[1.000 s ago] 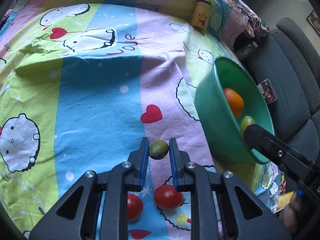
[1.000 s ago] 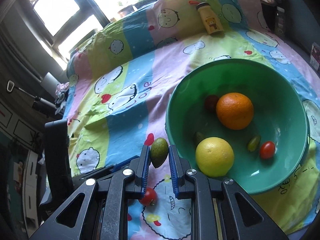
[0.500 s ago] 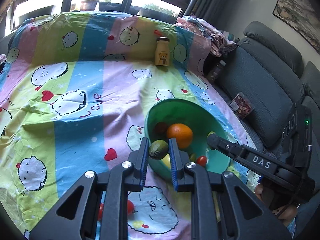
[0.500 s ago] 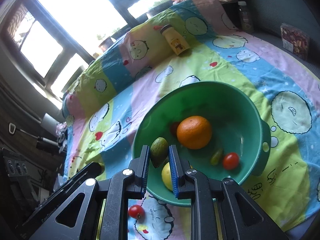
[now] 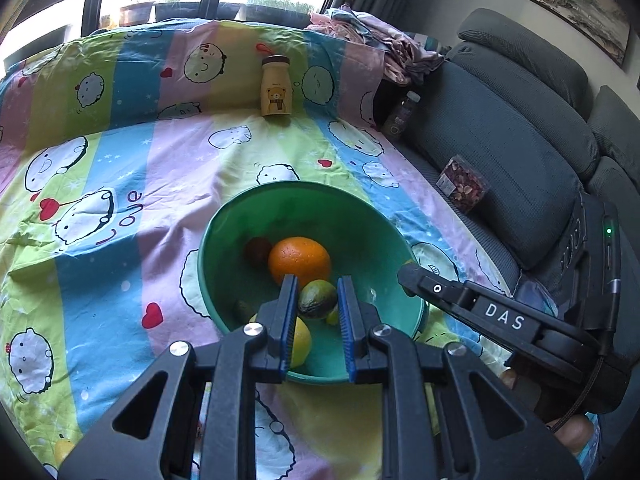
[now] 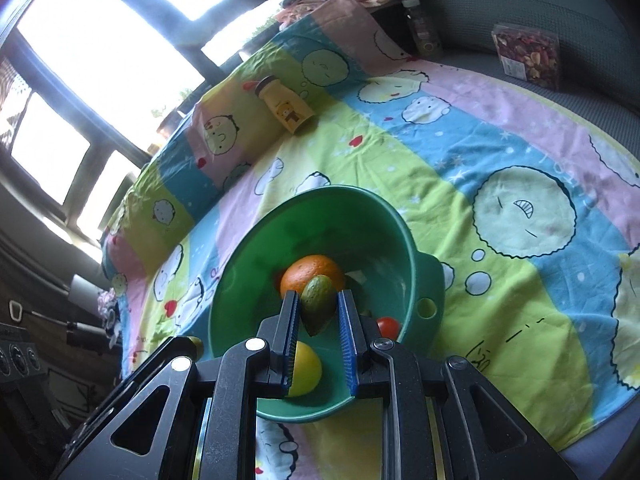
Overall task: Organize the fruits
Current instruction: 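Carry both held olives up and over the green basin, then open both tools to drop the olives into the basin, then move both tools to the two red cherry tomatoes and close on them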
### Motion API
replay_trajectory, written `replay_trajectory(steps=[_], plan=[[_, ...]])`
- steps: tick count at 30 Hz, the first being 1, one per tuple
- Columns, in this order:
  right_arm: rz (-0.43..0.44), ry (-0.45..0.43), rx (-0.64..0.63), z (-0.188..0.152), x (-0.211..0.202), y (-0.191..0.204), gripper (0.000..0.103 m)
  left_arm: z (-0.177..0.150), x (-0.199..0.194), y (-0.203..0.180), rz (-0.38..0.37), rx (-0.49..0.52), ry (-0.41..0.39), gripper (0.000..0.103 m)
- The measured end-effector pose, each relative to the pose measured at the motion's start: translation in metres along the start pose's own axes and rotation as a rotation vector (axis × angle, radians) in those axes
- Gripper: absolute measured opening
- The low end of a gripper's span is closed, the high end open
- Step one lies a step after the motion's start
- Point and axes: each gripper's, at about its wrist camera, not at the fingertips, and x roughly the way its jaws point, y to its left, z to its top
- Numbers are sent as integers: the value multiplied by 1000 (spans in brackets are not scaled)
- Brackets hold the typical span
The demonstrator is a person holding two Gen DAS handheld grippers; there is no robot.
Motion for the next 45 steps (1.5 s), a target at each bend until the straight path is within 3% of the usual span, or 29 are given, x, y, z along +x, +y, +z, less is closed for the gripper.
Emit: replay_trajectory(steps=[15,25,28,32,36,45], plan=[[-17,64,-2,0,16,-6,21,-6,32,-10,-1,5,91,19],[-13,97,9,-2,19,-8,21,-9,33,-7,-6,-7,102,19],[-10,100,0,-3,16,-6,24,-10,26,-5,-6,-12,87,26],[-4,78,-22,-6,8,-1,48,-13,12,0,1,-20,66,35],[23,68,-55,-9,0,10,50,-17,-6,12,6,-46,47,49],[114,105,-192,-29,-5,54,56,-38,-45,64,74,-115,47,58]])
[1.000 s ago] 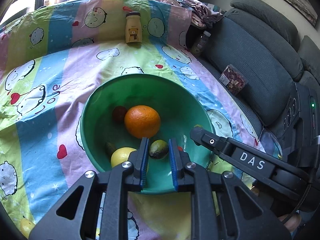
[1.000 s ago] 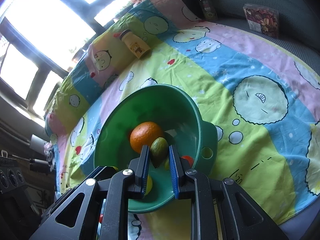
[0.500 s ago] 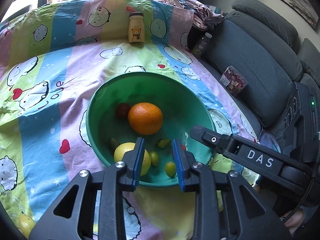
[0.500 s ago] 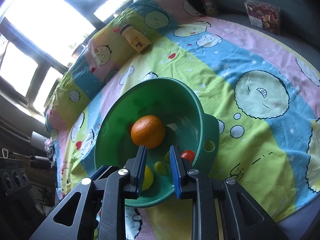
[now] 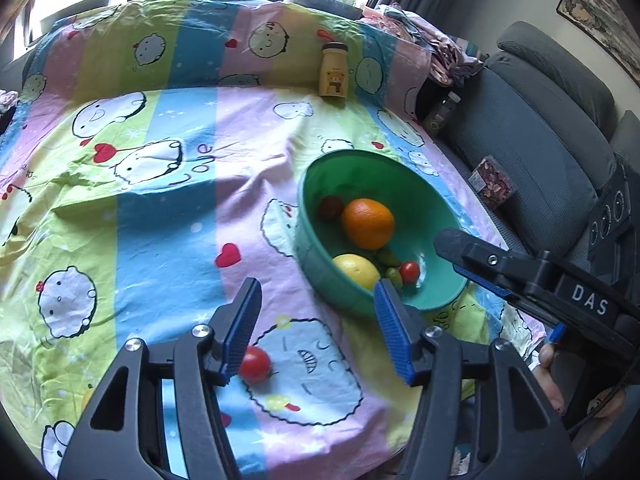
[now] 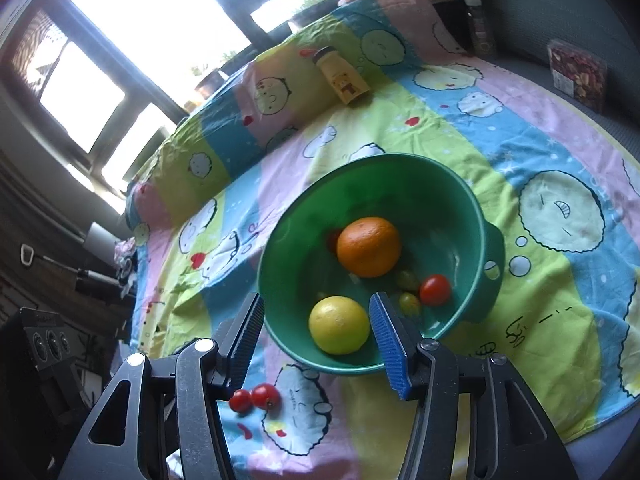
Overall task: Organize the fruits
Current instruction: 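Move both tools to the two red cherry tomatoes and close on them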
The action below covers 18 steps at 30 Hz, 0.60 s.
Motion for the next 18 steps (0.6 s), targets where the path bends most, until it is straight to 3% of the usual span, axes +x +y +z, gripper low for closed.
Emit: replay_trajectory(steps=[7,12,18], plan=[[82,72,-132,-22,8,40,57,-25,3,49,29,-23,104,57],[167,160,-186,-39,23,60,57,-38,12,72,-18,-47,178,57],[85,232,-233,-57,50,73,57,-46,20,81,-21,-40,235,54]])
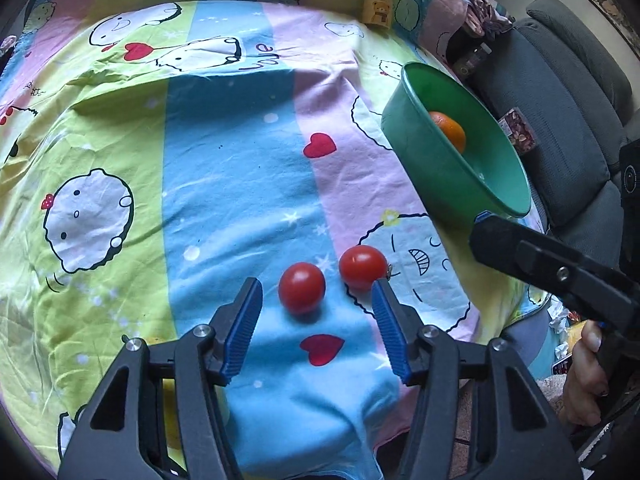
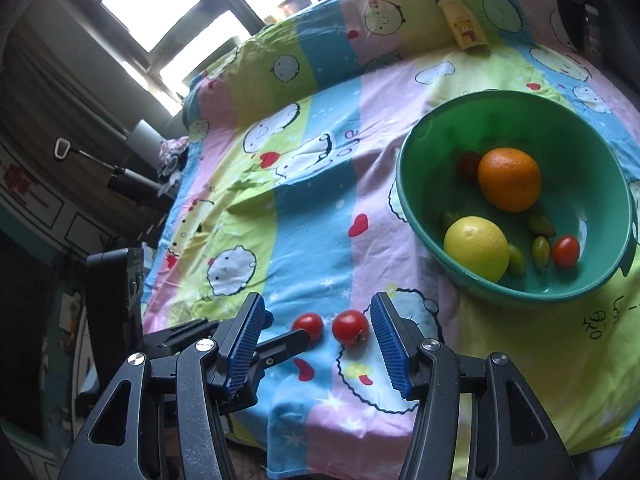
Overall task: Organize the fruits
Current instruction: 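Move both tools to the two red cherry tomatoes and close on them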
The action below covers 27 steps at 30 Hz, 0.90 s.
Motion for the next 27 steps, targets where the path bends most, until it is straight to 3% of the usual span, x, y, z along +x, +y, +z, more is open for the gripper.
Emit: replay_trajectory(steps=[6,14,27], plan=[[-56,40,-22,-5,21,6,56,-1,7,2,22,-2,17,48],[-103,97,-18,-4,45,5,43,-1,17,0,52,8,30,37],[-146,160,-11,-7,71,2,42,1,28,1,53,14,48,27]])
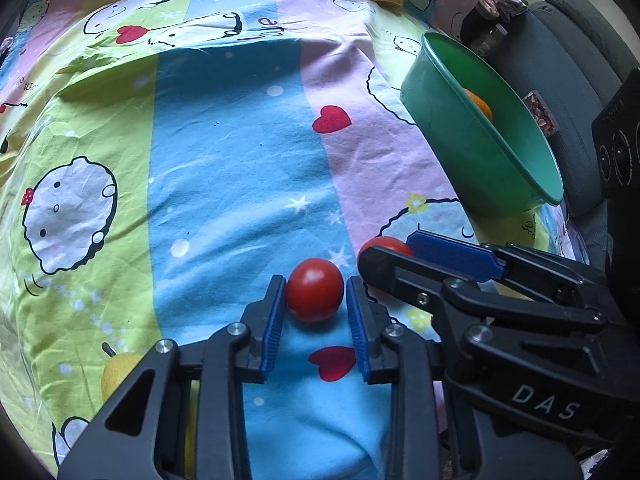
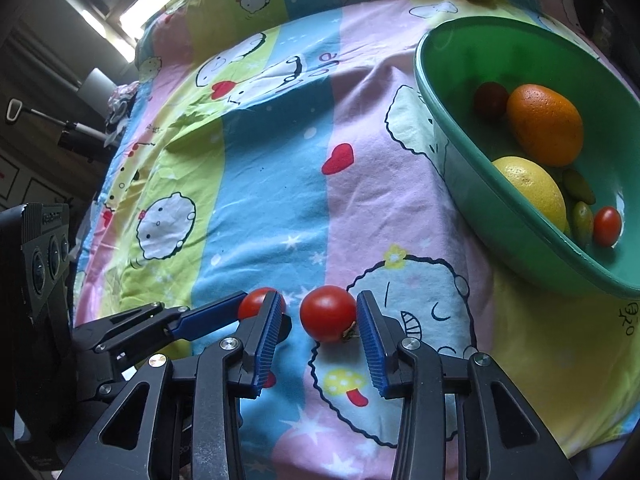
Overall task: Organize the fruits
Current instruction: 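Move both tools to the two red cherry tomatoes and close on them, then lift both tomatoes and carry them over the green basin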
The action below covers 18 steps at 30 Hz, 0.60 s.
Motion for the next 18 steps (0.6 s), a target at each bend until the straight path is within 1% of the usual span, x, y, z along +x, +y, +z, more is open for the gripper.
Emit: replay_trajectory(steps=[10,15,18], plan=[[-16,14,-15,2,11,4,42,-2,1,-2,6,15,-8,27],[-38,10,-32,3,13,7,35,-3,1,-2,11,17,-11,27],[-33,9,-27,3,13,7,34,-2,1,-2,12,12,-11,27]])
